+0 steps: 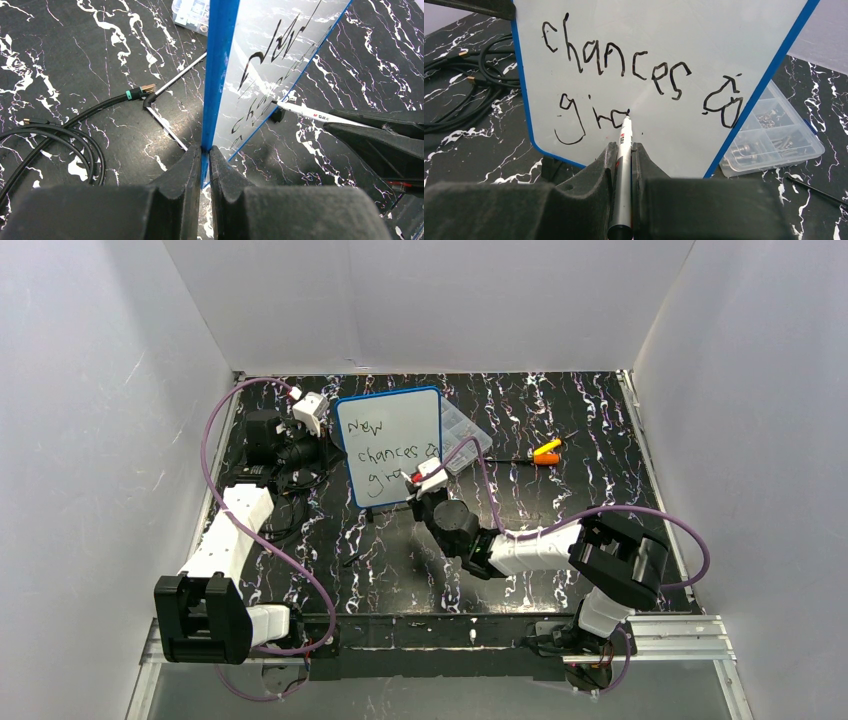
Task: Write a sentence on the whiteboard
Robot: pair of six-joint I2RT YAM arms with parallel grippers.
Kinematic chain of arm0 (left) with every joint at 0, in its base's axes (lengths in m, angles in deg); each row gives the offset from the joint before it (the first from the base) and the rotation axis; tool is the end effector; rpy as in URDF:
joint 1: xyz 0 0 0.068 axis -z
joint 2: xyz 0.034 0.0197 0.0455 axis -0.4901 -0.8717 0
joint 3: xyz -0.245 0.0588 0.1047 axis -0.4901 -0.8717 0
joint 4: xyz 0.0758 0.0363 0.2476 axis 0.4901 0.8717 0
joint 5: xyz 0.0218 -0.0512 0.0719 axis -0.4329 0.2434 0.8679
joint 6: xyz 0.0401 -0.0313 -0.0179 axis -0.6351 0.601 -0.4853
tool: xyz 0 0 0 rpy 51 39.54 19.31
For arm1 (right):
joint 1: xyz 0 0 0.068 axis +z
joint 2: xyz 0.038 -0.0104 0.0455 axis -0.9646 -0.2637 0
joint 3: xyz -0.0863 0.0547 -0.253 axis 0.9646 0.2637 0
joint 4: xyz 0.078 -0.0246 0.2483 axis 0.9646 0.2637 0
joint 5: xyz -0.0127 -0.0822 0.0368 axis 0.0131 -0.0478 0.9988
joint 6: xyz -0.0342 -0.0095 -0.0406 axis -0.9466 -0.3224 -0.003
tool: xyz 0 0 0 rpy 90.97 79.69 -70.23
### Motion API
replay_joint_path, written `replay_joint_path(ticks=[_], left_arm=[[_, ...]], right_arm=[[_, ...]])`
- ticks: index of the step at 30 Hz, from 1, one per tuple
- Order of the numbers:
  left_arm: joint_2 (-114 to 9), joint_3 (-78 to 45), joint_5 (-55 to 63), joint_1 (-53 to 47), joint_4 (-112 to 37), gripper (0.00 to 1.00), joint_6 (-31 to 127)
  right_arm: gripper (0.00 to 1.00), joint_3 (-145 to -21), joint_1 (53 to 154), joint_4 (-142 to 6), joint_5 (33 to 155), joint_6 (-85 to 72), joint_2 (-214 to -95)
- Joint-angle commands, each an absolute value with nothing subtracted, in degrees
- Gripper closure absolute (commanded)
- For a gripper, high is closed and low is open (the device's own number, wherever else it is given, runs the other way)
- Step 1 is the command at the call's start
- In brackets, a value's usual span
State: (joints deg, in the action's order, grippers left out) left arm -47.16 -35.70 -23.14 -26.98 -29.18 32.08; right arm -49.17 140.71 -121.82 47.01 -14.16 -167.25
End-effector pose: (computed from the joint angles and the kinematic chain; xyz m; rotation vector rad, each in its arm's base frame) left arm 0.2767 -0.0323 0.3036 0.5068 1.8853 -0.5896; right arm 0.1580 0.2991 0.2225 -0.3662 1.5265 0.3586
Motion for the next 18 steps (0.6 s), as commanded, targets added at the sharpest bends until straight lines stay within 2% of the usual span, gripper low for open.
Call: replay_joint_path(ticks=[1,18], left_arm=[[-46.3,-36.1,-25.3,-26.8,-30.2,1.00,32.1],[-46.2,-36.1,-25.1,-26.8,-30.3,1.00,32.1]], right_arm=[[0.99,-48.4,140.5,-122.6,44.7,-12.5,-166.8],[0.99,-49.0,140.5,-124.1,43.5,-12.9,-166.3]])
